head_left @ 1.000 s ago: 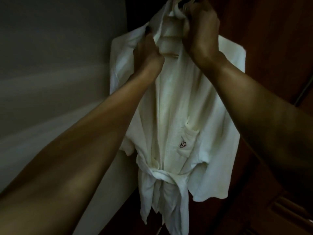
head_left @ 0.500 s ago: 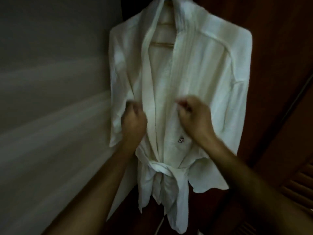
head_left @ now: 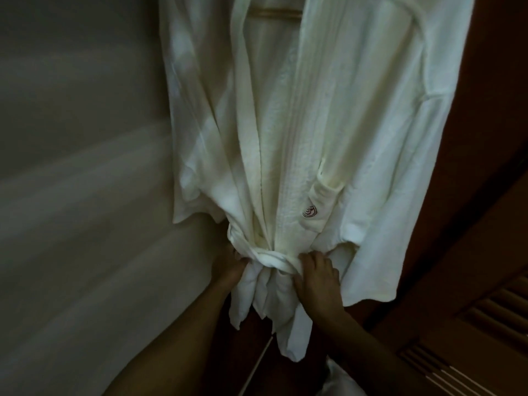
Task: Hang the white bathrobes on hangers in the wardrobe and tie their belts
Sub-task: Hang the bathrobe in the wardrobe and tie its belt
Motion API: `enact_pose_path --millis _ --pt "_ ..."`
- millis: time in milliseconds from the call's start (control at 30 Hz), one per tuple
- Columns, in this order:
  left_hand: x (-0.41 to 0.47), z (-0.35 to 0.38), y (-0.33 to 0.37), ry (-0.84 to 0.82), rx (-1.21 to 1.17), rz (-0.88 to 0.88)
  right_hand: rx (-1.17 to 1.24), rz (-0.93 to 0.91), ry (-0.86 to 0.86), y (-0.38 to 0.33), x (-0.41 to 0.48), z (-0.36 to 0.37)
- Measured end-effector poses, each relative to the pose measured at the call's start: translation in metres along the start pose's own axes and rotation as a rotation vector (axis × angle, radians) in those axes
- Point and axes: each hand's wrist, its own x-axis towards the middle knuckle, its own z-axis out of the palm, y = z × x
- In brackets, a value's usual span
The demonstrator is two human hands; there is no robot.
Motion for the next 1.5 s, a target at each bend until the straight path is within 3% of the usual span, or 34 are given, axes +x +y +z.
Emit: enact_pose_path --millis 133,200,333,433,500,600,700,900,1233,1500 --pt "0.0 -0.016 -0.006 0.065 0.074 0.132 0.1 -0.158 -0.046 0.013 0.018 -0.013" --pt "0.006 -0.036 -0.013 0.082 0.198 0.14 0.181 -0.193 0.103 0.014 0.026 -0.039" --pt "0.023 -0.082 -0.015 0.248 0.405 0.133 0.45 -0.038 0.128 0.022 0.029 -0.079" --pt "0.01 -0.086 -0.011 0.234 0.464 0.06 0.4 -0.068 0.109 0.019 0.022 -0.071" --pt "-0.004 -0.08 -0.011 0.234 0.428 0.107 0.389 -0.109 0.071 0.017 0.013 -0.062" --pt "-0.029 -0.074 -0.012 0.267 0.323 0.153 0.387 -0.003 -0.061 0.019 -0.007 -0.054" --pt "-0.052 -0.07 -0.023 0.153 0.363 0.139 0.391 0.043 -0.097 0.017 -0.026 -0.051" --pt "-0.095 -0.062 -0.027 0.119 0.294 0.135 0.372 0.107 -0.067 0.005 -0.062 -0.063" --pt "-0.167 -0.028 -0.018 0.003 0.176 0.343 0.41 0.237 0.104 0.021 -0.156 -0.101" --pt "-0.223 0.065 0.023 -0.277 0.168 0.47 0.474 0.501 0.153 0.075 -0.258 -0.16"
